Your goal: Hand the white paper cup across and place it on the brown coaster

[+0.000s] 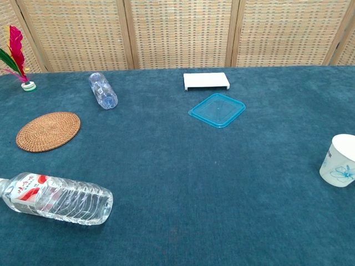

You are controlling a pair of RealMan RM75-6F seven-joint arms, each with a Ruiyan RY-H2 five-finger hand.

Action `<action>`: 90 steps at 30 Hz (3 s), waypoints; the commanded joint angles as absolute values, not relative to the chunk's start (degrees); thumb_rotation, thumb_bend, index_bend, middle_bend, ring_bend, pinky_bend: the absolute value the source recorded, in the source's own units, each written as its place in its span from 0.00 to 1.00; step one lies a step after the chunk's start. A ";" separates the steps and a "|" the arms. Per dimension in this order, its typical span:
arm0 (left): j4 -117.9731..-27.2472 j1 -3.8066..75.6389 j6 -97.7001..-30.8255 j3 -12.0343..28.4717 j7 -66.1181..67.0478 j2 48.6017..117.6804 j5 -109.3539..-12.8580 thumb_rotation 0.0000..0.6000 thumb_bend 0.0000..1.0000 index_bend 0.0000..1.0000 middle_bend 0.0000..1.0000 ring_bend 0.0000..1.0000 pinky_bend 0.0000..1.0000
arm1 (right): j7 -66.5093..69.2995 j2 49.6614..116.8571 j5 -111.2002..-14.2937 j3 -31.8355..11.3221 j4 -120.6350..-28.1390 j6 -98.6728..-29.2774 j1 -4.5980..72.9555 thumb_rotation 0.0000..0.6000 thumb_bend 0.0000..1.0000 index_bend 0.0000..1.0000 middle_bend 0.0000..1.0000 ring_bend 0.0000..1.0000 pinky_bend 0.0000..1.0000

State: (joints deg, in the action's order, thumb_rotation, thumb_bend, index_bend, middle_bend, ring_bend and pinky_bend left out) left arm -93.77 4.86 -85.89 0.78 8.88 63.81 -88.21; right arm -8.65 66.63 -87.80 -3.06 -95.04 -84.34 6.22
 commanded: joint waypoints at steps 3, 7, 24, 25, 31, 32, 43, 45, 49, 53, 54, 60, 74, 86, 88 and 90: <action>-93.66 4.89 -85.76 0.79 8.66 63.77 -88.15 1.00 0.08 0.00 0.00 0.00 0.00 | -8.76 66.62 -87.81 -3.06 -95.06 -84.22 6.28 1.00 0.08 0.03 0.00 0.00 0.00; -93.53 5.01 -85.34 0.74 8.53 63.66 -88.02 1.00 0.08 0.00 0.00 0.00 0.00 | -9.06 66.63 -87.93 -2.87 -95.38 -83.87 6.39 1.00 0.08 0.03 0.00 0.00 0.00; -93.63 5.07 -85.09 0.71 8.23 63.49 -87.96 1.00 0.08 0.00 0.00 0.00 0.00 | -14.16 70.63 -86.77 -1.88 -96.46 -72.82 11.94 1.00 0.08 0.08 0.00 0.00 0.00; -93.64 5.11 -85.00 0.69 8.25 63.50 -87.99 1.00 0.08 0.00 0.00 0.00 0.00 | -14.90 71.03 -86.03 -2.24 -96.58 -71.92 12.54 1.00 0.08 0.08 0.00 0.00 0.00; -93.62 5.26 -84.69 0.62 8.38 63.60 -88.03 1.00 0.08 0.00 0.00 0.00 0.00 | -16.93 71.49 -83.48 -3.63 -97.32 -69.37 14.51 1.00 0.08 0.10 0.00 0.00 0.00; -93.63 5.28 -84.65 0.62 8.40 63.61 -88.03 1.00 0.08 0.00 0.00 0.00 0.00 | -17.10 71.47 -83.14 -3.81 -97.42 -69.06 14.76 1.00 0.08 0.11 0.00 0.00 0.00; -93.71 5.52 -84.05 0.54 8.79 63.77 -87.81 1.00 0.09 0.00 0.00 0.00 0.00 | -19.67 71.98 -76.19 -5.42 -96.01 -63.35 18.31 1.00 0.08 0.17 0.00 0.00 0.00; -93.72 5.56 -83.98 0.56 8.89 63.81 -87.77 1.00 0.09 0.00 0.00 0.00 0.00 | -19.85 72.36 -75.15 -5.52 -95.33 -62.48 18.85 1.00 0.08 0.18 0.00 0.00 0.00; -93.67 5.57 -84.01 0.60 9.05 63.86 -87.69 1.00 0.09 0.00 0.00 0.00 0.00 | -19.69 73.17 -73.55 -5.92 -93.87 -60.83 20.08 1.00 0.08 0.19 0.00 0.00 0.00; -93.68 5.51 -84.13 0.65 9.16 63.88 -87.58 1.00 0.09 0.00 0.00 0.00 0.00 | -19.84 73.85 -72.43 -6.23 -92.69 -59.72 21.09 1.00 0.08 0.24 0.01 0.00 0.00; -93.67 5.51 -84.15 0.66 9.17 63.87 -87.56 1.00 0.09 0.00 0.00 0.00 0.00 | -19.91 74.03 -72.28 -6.27 -92.40 -59.62 21.26 1.00 0.08 0.26 0.02 0.00 0.00; -93.74 5.56 -84.11 0.60 9.30 63.85 -87.70 1.00 0.09 0.00 0.00 0.00 0.00 | -19.65 75.20 -71.26 -6.35 -90.59 -59.17 22.03 1.00 0.08 0.37 0.10 0.00 0.00; -94.06 5.52 -84.21 0.47 9.21 63.66 -87.91 1.00 0.09 0.00 0.00 0.00 0.00 | -19.69 76.02 -71.68 -5.75 -90.43 -59.75 23.12 1.00 0.08 0.45 0.17 0.00 0.00; -94.00 5.51 -84.15 0.52 8.91 63.48 -87.68 1.00 0.09 0.00 0.00 0.00 0.00 | -28.33 76.19 -70.65 -8.84 -98.53 -59.98 28.11 1.00 0.08 0.46 0.17 0.00 0.00; -93.95 5.53 -84.12 0.56 8.63 63.42 -87.63 1.00 0.09 0.00 0.00 0.00 0.00 | -30.91 76.80 -70.12 -9.69 -100.22 -59.32 29.84 1.00 0.08 0.46 0.17 0.00 0.00; -93.88 5.58 -84.03 0.60 8.48 63.39 -87.56 1.00 0.09 0.00 0.00 0.00 0.00 | -33.28 77.44 -68.70 -10.32 -101.34 -58.82 31.17 1.00 0.08 0.46 0.17 0.00 0.00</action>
